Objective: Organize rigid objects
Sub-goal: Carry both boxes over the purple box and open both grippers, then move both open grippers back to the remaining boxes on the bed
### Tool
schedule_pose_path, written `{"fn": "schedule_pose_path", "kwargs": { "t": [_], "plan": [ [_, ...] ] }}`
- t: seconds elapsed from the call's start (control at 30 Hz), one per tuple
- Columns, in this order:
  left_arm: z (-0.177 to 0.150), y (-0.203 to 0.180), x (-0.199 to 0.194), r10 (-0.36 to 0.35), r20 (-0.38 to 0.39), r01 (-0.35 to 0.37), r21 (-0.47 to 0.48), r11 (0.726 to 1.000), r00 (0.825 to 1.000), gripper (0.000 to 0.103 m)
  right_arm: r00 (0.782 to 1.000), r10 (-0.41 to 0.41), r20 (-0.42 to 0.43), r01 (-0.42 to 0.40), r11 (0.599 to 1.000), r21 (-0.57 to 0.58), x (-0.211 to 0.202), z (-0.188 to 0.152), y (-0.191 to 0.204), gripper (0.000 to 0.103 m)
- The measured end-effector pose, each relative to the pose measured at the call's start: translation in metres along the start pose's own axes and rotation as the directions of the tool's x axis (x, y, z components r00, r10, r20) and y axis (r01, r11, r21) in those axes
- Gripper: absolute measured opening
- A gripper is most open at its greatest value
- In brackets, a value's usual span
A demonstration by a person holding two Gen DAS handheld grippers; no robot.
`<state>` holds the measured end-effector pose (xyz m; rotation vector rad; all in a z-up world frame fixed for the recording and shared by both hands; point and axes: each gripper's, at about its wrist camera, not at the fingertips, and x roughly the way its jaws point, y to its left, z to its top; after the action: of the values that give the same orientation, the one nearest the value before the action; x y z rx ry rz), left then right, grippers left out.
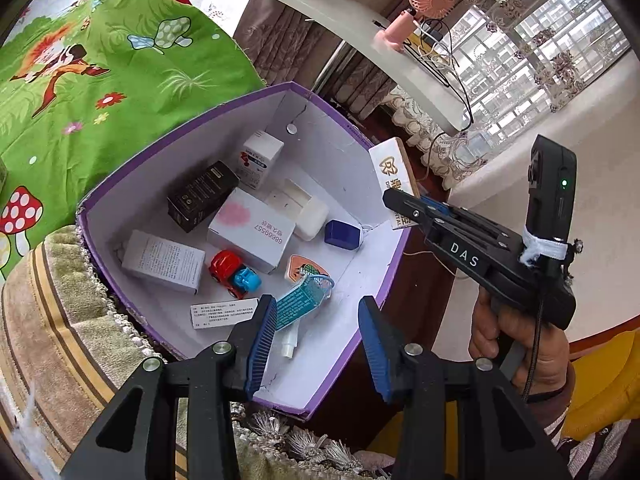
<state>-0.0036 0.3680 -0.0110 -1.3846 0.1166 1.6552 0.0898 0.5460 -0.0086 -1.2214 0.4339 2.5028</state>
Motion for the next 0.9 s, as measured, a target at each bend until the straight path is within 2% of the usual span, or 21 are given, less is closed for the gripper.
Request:
{"fn": "schedule_pose_path", "kwargs": {
  "t": [0.27,0.47,0.53,0.57,0.6,0.67,0.9],
  "plan": [
    [-0.008,0.044,-0.048,0.008,0.125,0.007,-0.121,0.993,0.992,0.044,0.999,0.010,-0.031,-0.010,1.000,-0.005,0.008,-0.001,0.001,0.019],
    [-0.019,0.078,-0.072,0.028,0.174,0.010,-0.214,0.977,0.984,0.044,0.999,-0.006,-0.039,0.006,1.000,0.002,0.010,0.000,0.003,0.020],
    [-0.022,0.085,-0.077,0.030,0.187,0.014,-0.232,0.973,0.982,0.044,0.999,-0.010,-0.046,0.011,1.000,0.012,0.010,0.001,0.000,0.023],
    [-0.023,0.088,-0.079,0.031,0.194,0.017,-0.239,0.971,0.981,0.044,0.999,-0.012,-0.047,0.012,1.000,0.013,0.010,0.002,0.000,0.029],
    [-0.023,0.090,-0.081,0.032,0.200,0.018,-0.244,0.970,0.979,0.044,0.999,-0.015,-0.047,0.015,1.000,0.014,0.009,0.002,-0.001,0.039],
    [-0.025,0.094,-0.086,0.034,0.213,0.020,-0.251,0.968,0.977,0.044,0.999,-0.019,-0.036,0.020,1.000,0.016,0.005,0.003,-0.002,0.051],
    [-0.033,0.109,-0.105,0.049,0.255,0.026,-0.280,0.960,0.966,0.044,1.000,-0.025,-0.019,0.025,1.000,0.006,-0.003,0.010,0.002,0.051]
  ]
}}
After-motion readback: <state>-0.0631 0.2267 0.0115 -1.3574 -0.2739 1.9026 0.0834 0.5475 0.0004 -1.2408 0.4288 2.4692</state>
